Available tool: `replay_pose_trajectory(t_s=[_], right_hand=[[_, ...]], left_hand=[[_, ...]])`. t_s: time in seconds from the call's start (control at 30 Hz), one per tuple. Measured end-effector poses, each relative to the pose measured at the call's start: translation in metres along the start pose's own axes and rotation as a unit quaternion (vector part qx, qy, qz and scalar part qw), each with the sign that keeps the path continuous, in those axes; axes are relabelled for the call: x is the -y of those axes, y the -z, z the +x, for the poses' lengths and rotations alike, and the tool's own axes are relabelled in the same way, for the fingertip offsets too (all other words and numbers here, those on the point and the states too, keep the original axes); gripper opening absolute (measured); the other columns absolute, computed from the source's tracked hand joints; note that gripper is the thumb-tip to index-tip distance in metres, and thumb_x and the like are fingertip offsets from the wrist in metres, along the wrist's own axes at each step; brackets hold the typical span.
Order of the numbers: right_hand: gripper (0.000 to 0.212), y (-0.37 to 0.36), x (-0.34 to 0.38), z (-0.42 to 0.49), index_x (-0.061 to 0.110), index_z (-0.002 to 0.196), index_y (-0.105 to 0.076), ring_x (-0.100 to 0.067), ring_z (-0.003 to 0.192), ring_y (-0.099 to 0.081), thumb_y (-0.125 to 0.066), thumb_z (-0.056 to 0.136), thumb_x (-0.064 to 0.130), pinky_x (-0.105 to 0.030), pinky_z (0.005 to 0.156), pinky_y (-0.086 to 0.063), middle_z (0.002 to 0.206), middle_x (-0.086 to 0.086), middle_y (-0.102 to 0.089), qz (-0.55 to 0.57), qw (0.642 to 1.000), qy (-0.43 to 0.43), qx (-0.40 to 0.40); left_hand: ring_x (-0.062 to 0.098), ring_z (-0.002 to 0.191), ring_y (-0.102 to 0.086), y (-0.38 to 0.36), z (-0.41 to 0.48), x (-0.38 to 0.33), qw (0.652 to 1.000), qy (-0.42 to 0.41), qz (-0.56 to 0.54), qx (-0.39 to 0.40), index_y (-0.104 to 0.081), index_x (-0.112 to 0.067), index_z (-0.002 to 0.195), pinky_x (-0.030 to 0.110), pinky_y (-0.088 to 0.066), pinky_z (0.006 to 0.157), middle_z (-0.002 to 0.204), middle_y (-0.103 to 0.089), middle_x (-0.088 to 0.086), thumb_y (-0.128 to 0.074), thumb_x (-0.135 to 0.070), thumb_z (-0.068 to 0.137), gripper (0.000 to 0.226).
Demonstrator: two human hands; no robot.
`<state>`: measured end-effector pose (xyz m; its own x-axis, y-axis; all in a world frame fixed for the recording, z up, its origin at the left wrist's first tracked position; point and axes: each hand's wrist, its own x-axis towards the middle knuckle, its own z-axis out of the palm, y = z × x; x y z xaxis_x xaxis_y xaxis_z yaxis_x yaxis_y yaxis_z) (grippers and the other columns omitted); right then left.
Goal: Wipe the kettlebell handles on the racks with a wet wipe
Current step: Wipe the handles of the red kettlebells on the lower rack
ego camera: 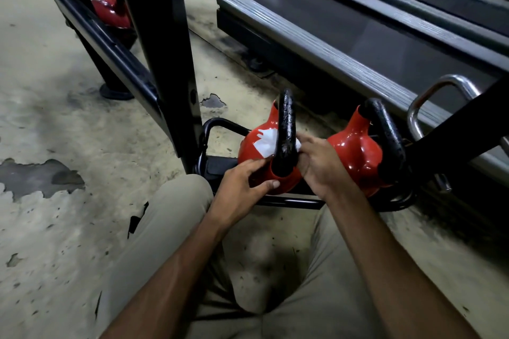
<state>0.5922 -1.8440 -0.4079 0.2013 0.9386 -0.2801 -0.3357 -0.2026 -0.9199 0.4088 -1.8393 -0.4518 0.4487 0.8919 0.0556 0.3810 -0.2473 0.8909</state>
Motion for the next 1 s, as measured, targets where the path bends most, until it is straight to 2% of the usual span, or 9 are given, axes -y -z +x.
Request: replay_pose_trajectory(t_s=[0.13, 0.23, 0.4, 0.53, 0.67, 0.73, 0.83, 0.93, 1.0], right_hand=[[0.019, 0.001, -0.029, -0.024, 0.012, 0.102, -0.071, -0.027, 0.099, -0.071, -0.061, 0.09, 0.001, -0.051, 0.093, -0.055, 0.102, -0.012, -0.076, -0.103, 0.973, 0.138, -0.152], [0.011, 0.001, -0.032, -0.04, 0.014, 0.097, -0.068, -0.021, 0.095, -0.068, -0.066, 0.091, 0.004, -0.044, 0.086, -0.056, 0.1, -0.005, -0.069, -0.283, 0.9, 0.291, -0.159], [0.011, -0.002, 0.004, -0.03, 0.004, 0.1, -0.071, -0.027, 0.107, -0.058, -0.062, 0.095, 0.007, -0.042, 0.093, -0.048, 0.108, -0.01, -0.063, -0.611, 0.629, 0.481, 0.002], [0.036, -0.027, 0.033, -0.003, 0.014, 0.088, -0.072, -0.03, 0.108, -0.06, -0.042, 0.094, 0.031, -0.056, 0.119, -0.026, 0.09, -0.006, -0.069, -0.83, 0.386, 0.389, 0.105], [0.034, -0.052, 0.039, -0.01, 0.015, 0.098, -0.074, -0.032, 0.107, -0.061, -0.041, 0.097, 0.024, -0.058, 0.121, -0.017, 0.095, -0.008, -0.072, -0.898, 0.256, 0.3, 0.197], [0.033, -0.047, 0.041, -0.017, 0.015, 0.103, -0.072, -0.033, 0.11, -0.059, -0.04, 0.097, 0.018, -0.057, 0.121, -0.018, 0.1, -0.008, -0.07, -0.886, 0.241, 0.341, 0.201], [0.036, -0.022, 0.031, -0.031, 0.015, 0.096, -0.07, -0.032, 0.102, -0.056, -0.034, 0.096, 0.013, -0.051, 0.106, -0.04, 0.096, -0.006, -0.065, -0.821, 0.283, 0.461, 0.181], [0.03, 0.003, 0.009, -0.04, 0.01, 0.1, -0.07, -0.029, 0.096, -0.058, -0.041, 0.104, 0.007, -0.042, 0.087, -0.046, 0.11, -0.008, -0.066, -0.767, 0.365, 0.513, 0.121], [0.023, 0.014, -0.01, -0.038, 0.004, 0.11, -0.071, -0.029, 0.103, -0.063, -0.049, 0.106, 0.008, -0.041, 0.09, -0.049, 0.124, -0.011, -0.065, -0.715, 0.465, 0.517, 0.074]], left_hand=[[-0.01, 0.12, -0.053, 0.0, -0.001, -0.002, 1.0, -0.011, 0.002, -0.01, -0.064, -0.026, 0.138, -0.001, -0.034, 0.097, 0.131, -0.064, -0.018, -0.082, -0.028, 0.086, 0.055], [-0.008, 0.119, -0.056, 0.0, 0.0, -0.003, 1.0, -0.016, 0.004, -0.013, -0.066, -0.025, 0.137, 0.002, -0.037, 0.099, 0.131, -0.066, -0.014, -0.083, -0.027, 0.085, 0.054], [-0.008, 0.113, -0.058, -0.001, -0.003, -0.003, 1.0, 0.001, 0.002, -0.016, -0.066, -0.023, 0.135, 0.001, -0.038, 0.094, 0.123, -0.066, -0.018, -0.084, -0.023, 0.084, 0.054], [0.002, 0.107, -0.066, -0.003, -0.002, -0.001, 1.0, 0.006, 0.014, -0.013, -0.069, -0.027, 0.127, 0.016, -0.049, 0.093, 0.116, -0.072, -0.014, -0.081, -0.024, 0.086, 0.043], [0.0, 0.102, -0.067, -0.007, -0.003, 0.001, 1.0, 0.001, 0.016, -0.025, -0.072, -0.025, 0.118, 0.018, -0.049, 0.086, 0.107, -0.073, -0.015, -0.08, -0.02, 0.086, 0.033], [-0.007, 0.099, -0.065, -0.007, -0.004, 0.001, 1.0, -0.001, 0.013, -0.028, -0.072, -0.025, 0.115, 0.013, -0.047, 0.085, 0.102, -0.071, -0.02, -0.078, -0.017, 0.087, 0.03], [-0.015, 0.087, -0.059, -0.008, -0.003, 0.001, 1.0, -0.004, 0.015, -0.027, -0.068, -0.03, 0.1, 0.008, -0.042, 0.078, 0.09, -0.065, -0.024, -0.074, -0.01, 0.086, 0.026], [-0.009, 0.091, -0.061, -0.008, -0.001, 0.002, 0.999, -0.009, 0.021, -0.03, -0.072, -0.023, 0.108, 0.01, -0.044, 0.084, 0.1, -0.068, -0.017, -0.075, -0.01, 0.086, 0.026], [-0.004, 0.106, -0.063, -0.009, -0.001, 0.002, 0.999, -0.008, 0.023, -0.032, -0.071, -0.018, 0.124, 0.014, -0.046, 0.098, 0.118, -0.071, -0.011, -0.078, -0.015, 0.087, 0.037]])
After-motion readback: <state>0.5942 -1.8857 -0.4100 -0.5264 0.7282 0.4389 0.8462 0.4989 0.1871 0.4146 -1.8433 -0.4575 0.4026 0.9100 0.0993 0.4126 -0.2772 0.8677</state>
